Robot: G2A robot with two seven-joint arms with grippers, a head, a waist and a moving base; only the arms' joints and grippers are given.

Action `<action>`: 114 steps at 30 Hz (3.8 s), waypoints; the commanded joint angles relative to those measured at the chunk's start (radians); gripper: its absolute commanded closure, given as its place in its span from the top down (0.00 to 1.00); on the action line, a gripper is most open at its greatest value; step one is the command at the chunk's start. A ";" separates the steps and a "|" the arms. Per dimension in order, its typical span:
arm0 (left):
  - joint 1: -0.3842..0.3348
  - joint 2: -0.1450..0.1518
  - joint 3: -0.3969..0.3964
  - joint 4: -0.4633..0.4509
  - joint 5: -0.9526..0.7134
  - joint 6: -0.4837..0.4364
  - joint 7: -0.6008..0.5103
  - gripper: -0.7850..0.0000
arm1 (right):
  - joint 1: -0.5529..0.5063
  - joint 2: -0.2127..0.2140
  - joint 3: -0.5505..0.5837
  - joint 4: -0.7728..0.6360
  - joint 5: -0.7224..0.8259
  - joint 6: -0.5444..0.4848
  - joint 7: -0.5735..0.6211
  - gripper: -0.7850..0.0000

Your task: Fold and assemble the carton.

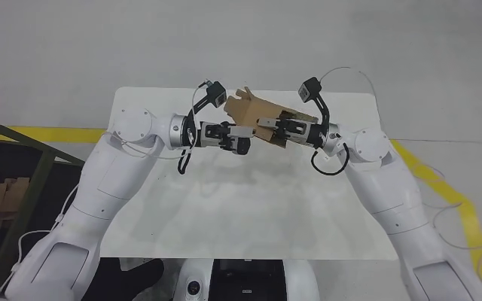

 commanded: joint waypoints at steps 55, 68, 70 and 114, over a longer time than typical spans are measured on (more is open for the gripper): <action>0.047 0.034 -0.134 0.195 0.031 -0.026 -0.042 1.00 | 0.062 0.025 0.118 0.098 0.279 -0.084 0.450 0.00; 0.018 0.023 -0.084 0.217 0.032 -0.025 -0.062 1.00 | 0.069 0.023 0.114 0.104 0.309 -0.078 0.462 0.00; 0.018 0.023 -0.084 0.217 0.032 -0.025 -0.062 1.00 | 0.069 0.023 0.114 0.104 0.309 -0.078 0.462 0.00; 0.258 0.049 -0.268 -0.071 0.812 -0.636 0.635 1.00 | 0.190 0.029 -0.077 0.344 0.445 0.033 0.566 0.00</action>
